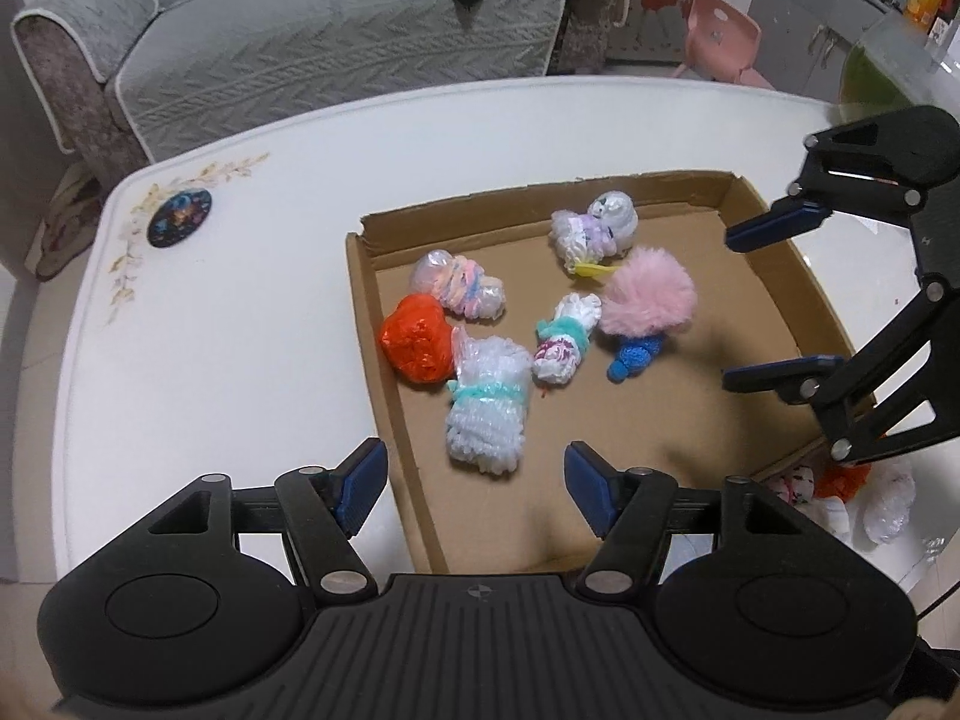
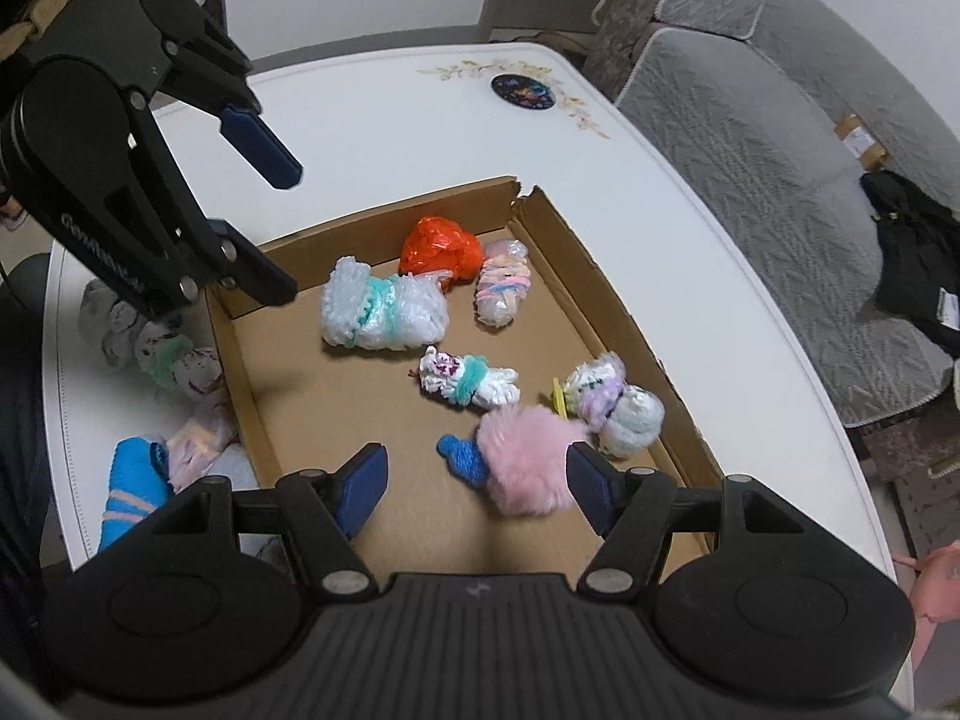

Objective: Organize objects
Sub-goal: 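Lower both bundles into the box and open both tools, then grasp the grey knit sock bundle with left tool while right tool grasps the clear plastic bundle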

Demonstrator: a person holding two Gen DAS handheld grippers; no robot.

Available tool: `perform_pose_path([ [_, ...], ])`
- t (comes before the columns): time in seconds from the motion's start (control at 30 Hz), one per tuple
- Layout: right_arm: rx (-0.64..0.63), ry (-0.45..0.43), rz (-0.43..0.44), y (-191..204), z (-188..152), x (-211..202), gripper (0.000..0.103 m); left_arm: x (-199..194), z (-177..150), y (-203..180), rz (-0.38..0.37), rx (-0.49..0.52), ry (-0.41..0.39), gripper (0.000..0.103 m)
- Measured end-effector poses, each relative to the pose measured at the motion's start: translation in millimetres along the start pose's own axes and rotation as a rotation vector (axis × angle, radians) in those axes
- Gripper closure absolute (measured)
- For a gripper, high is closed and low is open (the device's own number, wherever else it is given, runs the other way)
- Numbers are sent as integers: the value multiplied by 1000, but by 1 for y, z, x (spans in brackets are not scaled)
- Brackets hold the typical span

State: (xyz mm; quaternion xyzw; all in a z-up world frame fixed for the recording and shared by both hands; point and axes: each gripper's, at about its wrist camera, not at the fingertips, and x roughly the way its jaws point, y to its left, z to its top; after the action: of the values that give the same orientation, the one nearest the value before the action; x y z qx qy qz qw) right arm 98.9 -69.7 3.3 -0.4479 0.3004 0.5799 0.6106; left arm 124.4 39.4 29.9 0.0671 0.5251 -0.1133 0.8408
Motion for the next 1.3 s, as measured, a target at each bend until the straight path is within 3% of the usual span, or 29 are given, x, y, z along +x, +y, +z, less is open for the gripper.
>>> perform_pose_path([
  [0.2, 47, -41, -14, 9, -37, -28, 33, -19, -33, 7, 18, -9, -49, 27],
  [0.47, 176, -30, -51, 34, -129, -54, 30, -21, -105, 19, 44, -84, -70, 26],
  [0.67, 308, -31, -69, 50, -183, -53, 29, -11, -142, 22, 30, -161, -87, 25],
  [0.9, 398, -41, -47, 58, -202, -31, 22, 7, -168, 16, 33, -201, -58, 25],
  [1.3, 438, -39, -43, 57, -211, -24, 14, 23, -161, 19, 95, -190, -64, 22],
])
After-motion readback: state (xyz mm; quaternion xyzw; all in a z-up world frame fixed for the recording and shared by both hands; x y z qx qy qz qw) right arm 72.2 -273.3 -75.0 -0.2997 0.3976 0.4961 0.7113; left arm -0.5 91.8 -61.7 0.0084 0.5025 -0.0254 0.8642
